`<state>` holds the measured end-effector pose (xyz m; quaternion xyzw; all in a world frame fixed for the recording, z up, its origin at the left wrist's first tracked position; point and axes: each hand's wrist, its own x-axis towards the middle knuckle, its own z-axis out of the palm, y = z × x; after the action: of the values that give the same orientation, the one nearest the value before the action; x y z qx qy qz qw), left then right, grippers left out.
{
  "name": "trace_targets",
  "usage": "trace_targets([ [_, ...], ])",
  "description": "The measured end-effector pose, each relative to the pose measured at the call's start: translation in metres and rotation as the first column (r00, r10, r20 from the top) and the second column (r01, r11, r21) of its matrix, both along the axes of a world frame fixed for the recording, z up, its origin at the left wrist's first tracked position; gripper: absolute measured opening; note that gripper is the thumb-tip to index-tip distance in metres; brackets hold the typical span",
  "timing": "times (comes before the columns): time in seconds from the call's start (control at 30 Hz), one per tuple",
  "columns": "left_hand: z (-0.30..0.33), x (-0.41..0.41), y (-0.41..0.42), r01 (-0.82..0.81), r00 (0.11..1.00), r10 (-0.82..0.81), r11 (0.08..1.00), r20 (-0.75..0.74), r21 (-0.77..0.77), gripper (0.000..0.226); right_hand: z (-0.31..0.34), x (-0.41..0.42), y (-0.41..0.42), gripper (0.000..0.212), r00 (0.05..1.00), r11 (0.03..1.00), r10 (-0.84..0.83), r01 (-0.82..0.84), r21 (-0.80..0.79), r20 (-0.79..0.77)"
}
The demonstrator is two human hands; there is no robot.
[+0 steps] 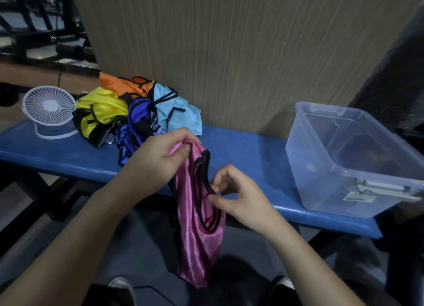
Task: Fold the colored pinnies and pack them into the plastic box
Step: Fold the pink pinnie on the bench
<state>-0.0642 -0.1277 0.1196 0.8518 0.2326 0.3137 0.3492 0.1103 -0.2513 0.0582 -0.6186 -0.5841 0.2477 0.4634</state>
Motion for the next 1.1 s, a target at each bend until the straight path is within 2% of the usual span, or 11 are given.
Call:
trace_targets([
  [0.17,0.002,-0.006,0.003,0.020,0.996,-0.019,1.000,-0.087,0.014,0.016,-0.016,-0.005,0.001,0.020,0.997,1.000,-0.021,0.022,-0.015,0.077],
  [0.33,0.001,-0.006,0.006,0.011,0.995,-0.003,0.996,-0.096,0.087,0.013,-0.020,-0.010,0.002,0.030,0.981,0.998,0.037,-0.047,0.045,0.193],
  [0.5,0.004,-0.007,0.009,0.033,0.996,-0.022,0.992,-0.088,0.122,0.018,-0.036,-0.014,0.004,0.049,0.916,0.982,0.180,-0.146,-0.120,0.357],
  [0.6,0.006,-0.009,0.010,0.052,0.995,-0.039,0.988,-0.096,0.143,0.019,-0.044,-0.014,0.003,0.047,0.861,0.962,0.227,-0.126,-0.240,0.455],
  [0.7,0.008,-0.011,0.011,0.073,0.992,-0.057,0.986,-0.110,0.148,0.021,-0.045,-0.015,0.004,0.045,0.832,0.963,0.221,-0.102,-0.251,0.510],
  [0.87,0.010,-0.014,0.015,0.091,0.992,-0.075,0.983,-0.103,0.159,0.022,-0.037,-0.013,0.005,0.039,0.872,0.992,0.072,-0.012,-0.126,0.485],
  [1.03,0.010,-0.015,0.016,0.123,0.990,-0.111,0.982,-0.086,0.145,0.021,-0.035,-0.014,0.004,0.059,0.856,0.986,0.097,-0.012,-0.169,0.507],
  [1.1,0.011,-0.015,0.016,0.134,0.988,-0.123,0.981,-0.088,0.137,0.021,-0.035,-0.015,0.004,0.060,0.851,0.984,0.086,0.010,-0.180,0.519],
])
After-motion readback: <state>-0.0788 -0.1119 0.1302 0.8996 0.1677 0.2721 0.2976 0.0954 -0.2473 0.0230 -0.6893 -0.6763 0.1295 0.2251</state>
